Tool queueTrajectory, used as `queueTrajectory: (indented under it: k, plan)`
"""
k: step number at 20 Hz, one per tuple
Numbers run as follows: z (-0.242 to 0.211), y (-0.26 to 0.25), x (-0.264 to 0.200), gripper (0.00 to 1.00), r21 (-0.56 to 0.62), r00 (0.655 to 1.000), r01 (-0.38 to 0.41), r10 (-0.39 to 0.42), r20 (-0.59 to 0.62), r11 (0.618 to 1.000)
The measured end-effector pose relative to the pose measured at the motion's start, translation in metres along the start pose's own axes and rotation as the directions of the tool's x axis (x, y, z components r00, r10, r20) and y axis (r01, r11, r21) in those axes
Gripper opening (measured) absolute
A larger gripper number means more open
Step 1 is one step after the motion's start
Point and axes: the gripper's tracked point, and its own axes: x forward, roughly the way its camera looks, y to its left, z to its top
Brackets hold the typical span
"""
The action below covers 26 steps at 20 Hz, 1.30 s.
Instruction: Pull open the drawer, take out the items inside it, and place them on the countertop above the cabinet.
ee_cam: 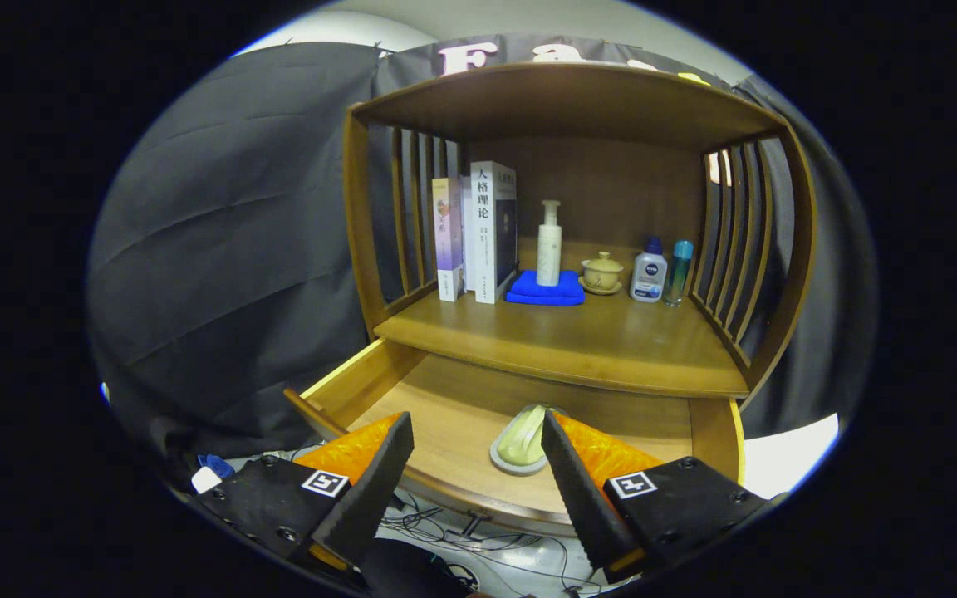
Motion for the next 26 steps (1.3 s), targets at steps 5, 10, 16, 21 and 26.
queueTrajectory:
  k: [5,10,16,21,26]
  plan:
    - [-0.020,-0.026,0.040,0.97,0.155,0.990,0.027,-0.004,-0.143,0.988]
    - [-0.044,-0.044,0.079,0.98,0.213,0.961,0.081,-0.020,-0.275,0.974]
    - [-0.048,-0.051,0.118,0.98,0.170,0.933,0.116,-0.049,-0.357,0.979]
    - [-0.071,-0.059,0.137,0.93,0.109,0.886,0.155,-0.090,-0.455,0.982]
    - [-0.088,-0.060,0.142,0.49,0.146,0.852,0.184,-0.084,-0.518,0.972]
